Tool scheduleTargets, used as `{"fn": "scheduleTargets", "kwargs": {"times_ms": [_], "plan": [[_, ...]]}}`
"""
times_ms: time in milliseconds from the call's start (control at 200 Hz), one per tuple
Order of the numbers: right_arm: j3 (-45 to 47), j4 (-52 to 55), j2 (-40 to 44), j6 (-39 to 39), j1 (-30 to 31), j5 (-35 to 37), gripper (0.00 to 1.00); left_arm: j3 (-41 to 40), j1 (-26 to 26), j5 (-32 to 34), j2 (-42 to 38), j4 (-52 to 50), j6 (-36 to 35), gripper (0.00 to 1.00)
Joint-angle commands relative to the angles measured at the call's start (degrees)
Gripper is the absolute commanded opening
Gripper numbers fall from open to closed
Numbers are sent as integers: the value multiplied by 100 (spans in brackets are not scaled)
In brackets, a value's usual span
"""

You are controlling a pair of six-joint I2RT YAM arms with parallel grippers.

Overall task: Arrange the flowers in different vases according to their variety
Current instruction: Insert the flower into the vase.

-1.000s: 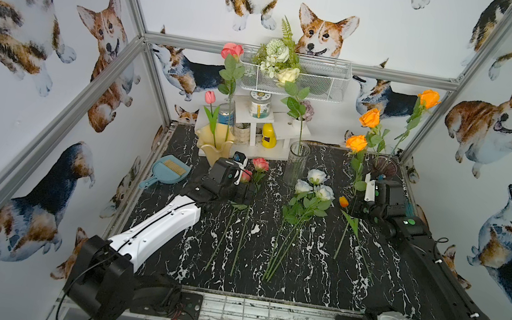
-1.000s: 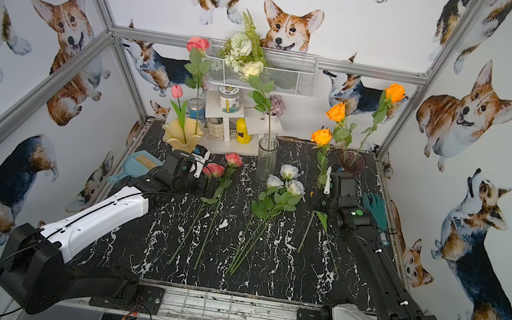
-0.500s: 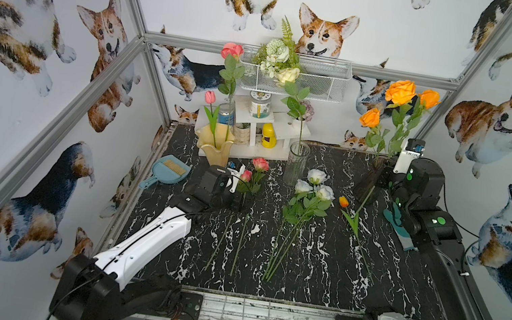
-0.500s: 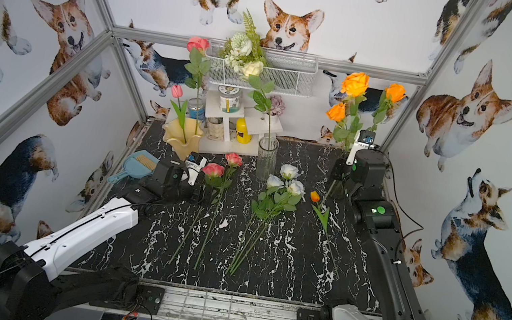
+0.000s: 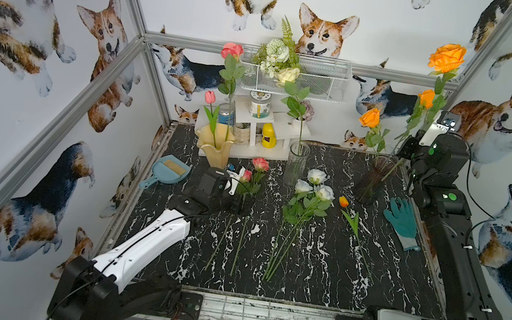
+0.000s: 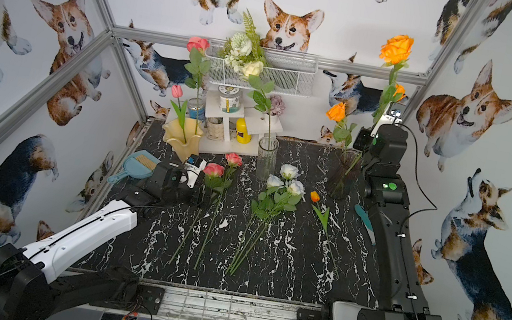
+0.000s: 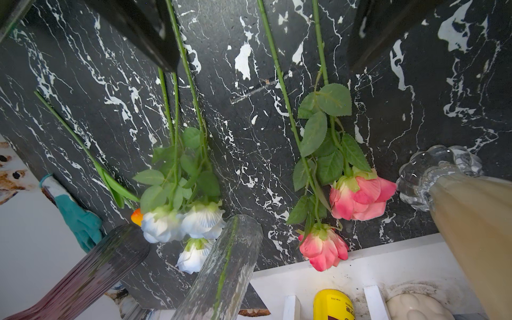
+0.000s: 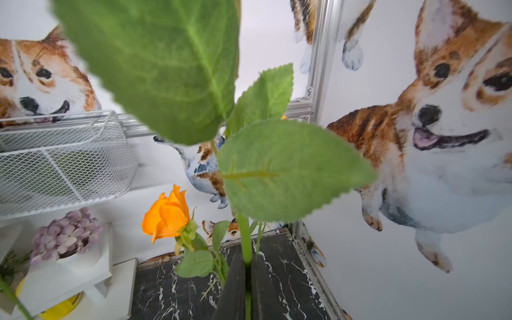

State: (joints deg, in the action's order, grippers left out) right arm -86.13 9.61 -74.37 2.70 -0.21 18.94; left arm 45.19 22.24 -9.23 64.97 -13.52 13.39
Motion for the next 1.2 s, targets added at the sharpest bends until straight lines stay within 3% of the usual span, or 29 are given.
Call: {"fn": "scheduleTargets", "kwargs": {"times_ms": [0,410,851,891,971,1011,1086,1196], "plan": [[-207,-602,-215,-115,-162,121,0,9,-3,-27,7,99,-3,100],[31,-1576,-1021,-207,-287,305,0,16,-12,73,17,86,-35,100],[909,-1864,-931,-108,-287,11,0,34,-30,84,81,86,-11,100],[926,-1820,-930,-97,-287,-39,9,25,-30,85,73,93,-3,100],[981,-1740,-919,-73,-287,-99,48,27,-32,113,60,86,-3,100],[999,-1698,-904,-53,-287,-105,61,28,-34,114,53,86,2,100],[1064,-1634,-861,-24,-287,-113,73,22,-29,118,42,80,0,100],[1205,-1600,-725,35,-287,-118,76,8,-30,130,25,67,6,100]]}}
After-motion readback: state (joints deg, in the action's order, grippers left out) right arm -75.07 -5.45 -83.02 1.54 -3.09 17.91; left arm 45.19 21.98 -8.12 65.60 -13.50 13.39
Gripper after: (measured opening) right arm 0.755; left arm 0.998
